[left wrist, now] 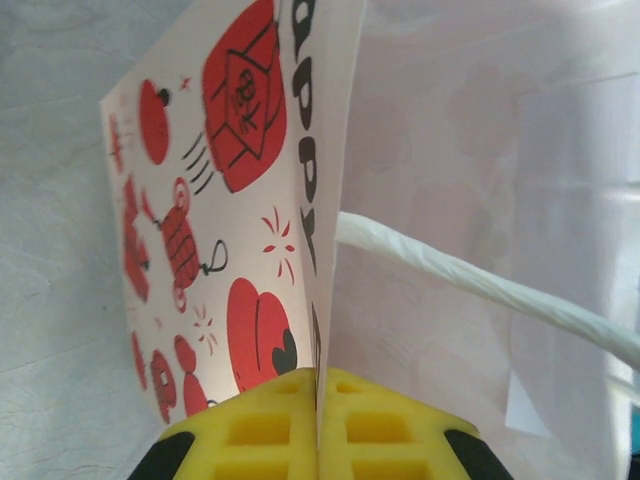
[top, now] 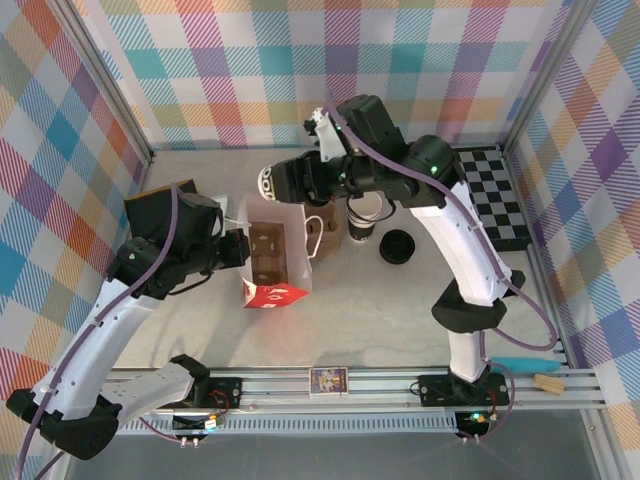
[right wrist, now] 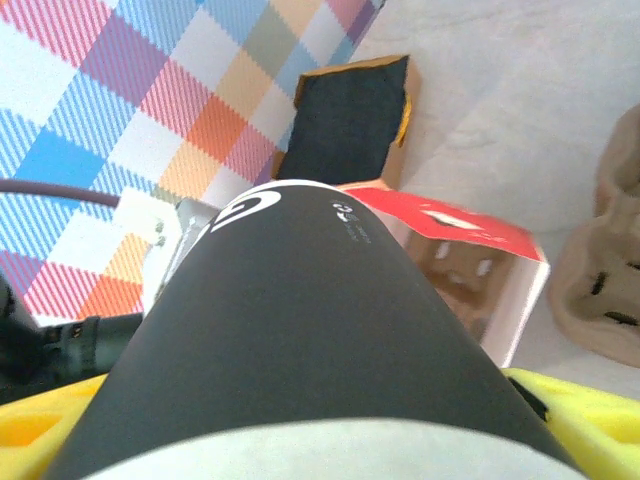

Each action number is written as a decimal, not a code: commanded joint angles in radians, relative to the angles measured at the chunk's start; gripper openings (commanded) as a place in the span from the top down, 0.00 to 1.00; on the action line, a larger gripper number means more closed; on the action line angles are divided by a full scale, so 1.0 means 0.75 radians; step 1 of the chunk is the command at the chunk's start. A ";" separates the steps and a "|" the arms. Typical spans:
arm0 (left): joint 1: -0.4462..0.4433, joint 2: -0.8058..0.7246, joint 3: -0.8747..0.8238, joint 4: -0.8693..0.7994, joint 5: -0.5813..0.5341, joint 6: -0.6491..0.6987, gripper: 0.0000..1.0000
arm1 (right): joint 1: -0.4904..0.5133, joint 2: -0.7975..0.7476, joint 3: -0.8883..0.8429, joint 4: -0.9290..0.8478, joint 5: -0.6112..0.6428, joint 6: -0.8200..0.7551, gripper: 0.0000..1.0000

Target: Pack the takeout coffee

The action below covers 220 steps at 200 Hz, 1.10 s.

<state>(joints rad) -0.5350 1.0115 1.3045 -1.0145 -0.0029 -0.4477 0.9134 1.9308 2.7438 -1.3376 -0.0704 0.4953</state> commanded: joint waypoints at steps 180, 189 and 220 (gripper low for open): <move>-0.091 -0.070 -0.095 0.130 0.121 -0.252 1.00 | 0.281 0.179 -0.294 -0.355 0.356 0.012 0.58; -0.091 -0.063 -0.095 0.133 0.137 -0.250 1.00 | 0.278 0.174 -0.295 -0.398 0.388 -0.012 0.59; -0.087 -0.050 -0.106 0.126 0.165 -0.248 1.00 | 0.222 0.176 -0.091 -0.540 0.517 -0.048 0.59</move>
<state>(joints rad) -0.5953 0.9695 1.2381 -0.9436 0.0753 -0.6186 1.1057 2.0865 2.5713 -1.6043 0.2417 0.5045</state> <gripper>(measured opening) 0.063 0.855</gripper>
